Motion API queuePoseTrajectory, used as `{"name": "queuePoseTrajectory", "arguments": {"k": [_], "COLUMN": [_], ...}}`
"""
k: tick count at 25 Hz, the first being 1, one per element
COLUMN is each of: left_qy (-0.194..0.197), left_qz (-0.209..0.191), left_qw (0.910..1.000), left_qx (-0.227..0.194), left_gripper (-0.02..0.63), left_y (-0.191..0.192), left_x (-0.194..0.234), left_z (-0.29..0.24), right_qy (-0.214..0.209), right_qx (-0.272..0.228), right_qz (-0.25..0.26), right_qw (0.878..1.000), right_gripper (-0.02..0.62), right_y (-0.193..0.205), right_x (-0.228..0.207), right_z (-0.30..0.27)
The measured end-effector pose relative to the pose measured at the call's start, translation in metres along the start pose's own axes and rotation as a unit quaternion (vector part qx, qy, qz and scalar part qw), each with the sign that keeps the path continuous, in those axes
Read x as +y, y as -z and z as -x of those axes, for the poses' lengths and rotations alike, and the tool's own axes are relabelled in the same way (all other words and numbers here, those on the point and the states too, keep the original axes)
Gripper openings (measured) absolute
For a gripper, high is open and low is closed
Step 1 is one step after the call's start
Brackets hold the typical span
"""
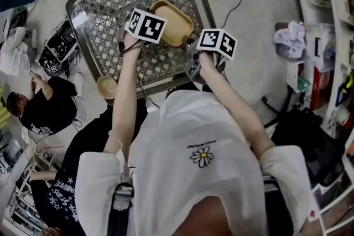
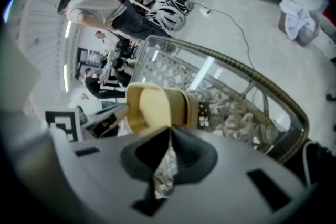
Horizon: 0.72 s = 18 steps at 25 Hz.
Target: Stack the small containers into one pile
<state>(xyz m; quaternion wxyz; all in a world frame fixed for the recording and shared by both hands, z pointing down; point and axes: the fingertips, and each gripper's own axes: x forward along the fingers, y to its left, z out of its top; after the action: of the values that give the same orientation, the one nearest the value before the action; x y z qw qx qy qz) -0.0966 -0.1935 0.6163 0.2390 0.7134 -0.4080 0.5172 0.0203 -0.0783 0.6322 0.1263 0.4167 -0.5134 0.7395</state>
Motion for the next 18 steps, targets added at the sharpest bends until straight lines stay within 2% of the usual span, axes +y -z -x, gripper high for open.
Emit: {"name": "queuePoseTrajectory", "arguments": {"k": [3,6,12,18], "left_qy": [-0.003,0.006,0.011,0.002], "left_qz": [-0.002,0.0,0.011,0.02], "left_qw": [1.0,0.9998,0.9992,0.9994], "left_qx": [-0.004,0.021,0.035,0.028], "left_gripper": [0.04,0.04,0.04,0.044], "left_y": [-0.004,0.004,0.018,0.02], "left_x": [0.003,-0.002,-0.005,-0.004], "left_z": [0.0,0.0,-0.014,-0.023], "right_qy": [0.009,0.007,0.02,0.024], "right_qx": [0.006,0.009,0.011,0.005], "right_qz": [0.009,0.009,0.009,0.021], "right_qw": [1.0,1.0,1.0,0.999], "right_gripper": [0.037,0.037,0.037,0.038], "right_y": [0.001,0.004,0.004,0.001], "right_x": [-0.002,0.0,-0.009,-0.012], "right_z": [-0.005,-0.003,-0.009,-0.013]}}
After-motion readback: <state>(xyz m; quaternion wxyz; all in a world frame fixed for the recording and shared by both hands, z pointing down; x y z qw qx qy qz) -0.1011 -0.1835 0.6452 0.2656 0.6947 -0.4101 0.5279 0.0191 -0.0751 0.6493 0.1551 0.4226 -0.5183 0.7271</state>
